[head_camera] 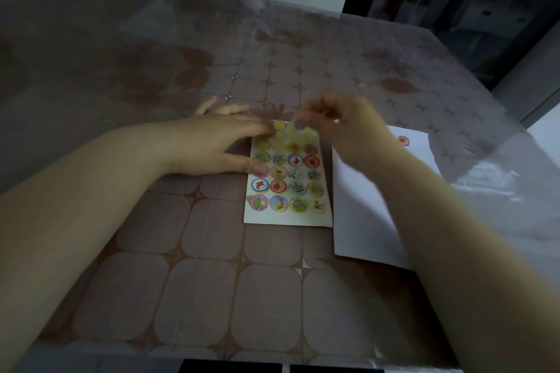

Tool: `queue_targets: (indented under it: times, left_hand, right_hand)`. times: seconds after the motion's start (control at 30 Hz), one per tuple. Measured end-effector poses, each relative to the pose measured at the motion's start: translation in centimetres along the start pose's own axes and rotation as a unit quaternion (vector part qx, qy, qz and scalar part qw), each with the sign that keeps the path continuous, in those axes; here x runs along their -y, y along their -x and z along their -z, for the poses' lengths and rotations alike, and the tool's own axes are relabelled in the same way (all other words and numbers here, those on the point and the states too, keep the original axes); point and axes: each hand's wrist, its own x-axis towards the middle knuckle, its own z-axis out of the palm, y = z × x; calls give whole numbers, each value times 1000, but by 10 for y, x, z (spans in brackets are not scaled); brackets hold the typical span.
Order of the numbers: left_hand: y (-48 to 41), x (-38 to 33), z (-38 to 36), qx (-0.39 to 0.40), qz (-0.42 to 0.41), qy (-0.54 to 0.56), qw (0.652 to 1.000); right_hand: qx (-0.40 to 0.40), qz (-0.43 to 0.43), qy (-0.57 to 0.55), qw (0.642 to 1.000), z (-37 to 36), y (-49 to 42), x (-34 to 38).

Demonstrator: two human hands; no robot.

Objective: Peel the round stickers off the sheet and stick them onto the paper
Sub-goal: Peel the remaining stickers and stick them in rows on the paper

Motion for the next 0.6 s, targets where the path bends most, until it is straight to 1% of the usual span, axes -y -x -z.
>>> queue_targets:
  times: [0.1, 0.2, 0.27, 0.37, 0.43, 0.5, 0.6]
  left_hand:
    - [-1, 3, 0, -16, -23, -12, 1000]
    - [-2, 5, -2, -24, -40, -9, 999]
    - [-4, 8, -3, -23, -44, 0, 999]
    - [-7, 13, -7, -47, -55, -3, 997]
    - [-10, 19, -12, -55, -50, -12, 997]
    - [-14, 25, -16, -46, -40, -17, 998]
    - [-21, 36, -22, -46, -46, -29, 997]
  right_hand:
    - [-1, -37, 40, 999, 55, 6, 8]
    - [45, -94, 122, 987, 95, 15, -1]
    - [72, -134, 138, 979, 91, 23, -15]
    - [52, -169, 81, 981, 71, 34, -36]
    - [30, -178, 69, 981, 64, 37, -40]
    - [11, -181, 65, 981, 62, 35, -42]
    - [4, -163, 71, 984, 59, 34, -45]
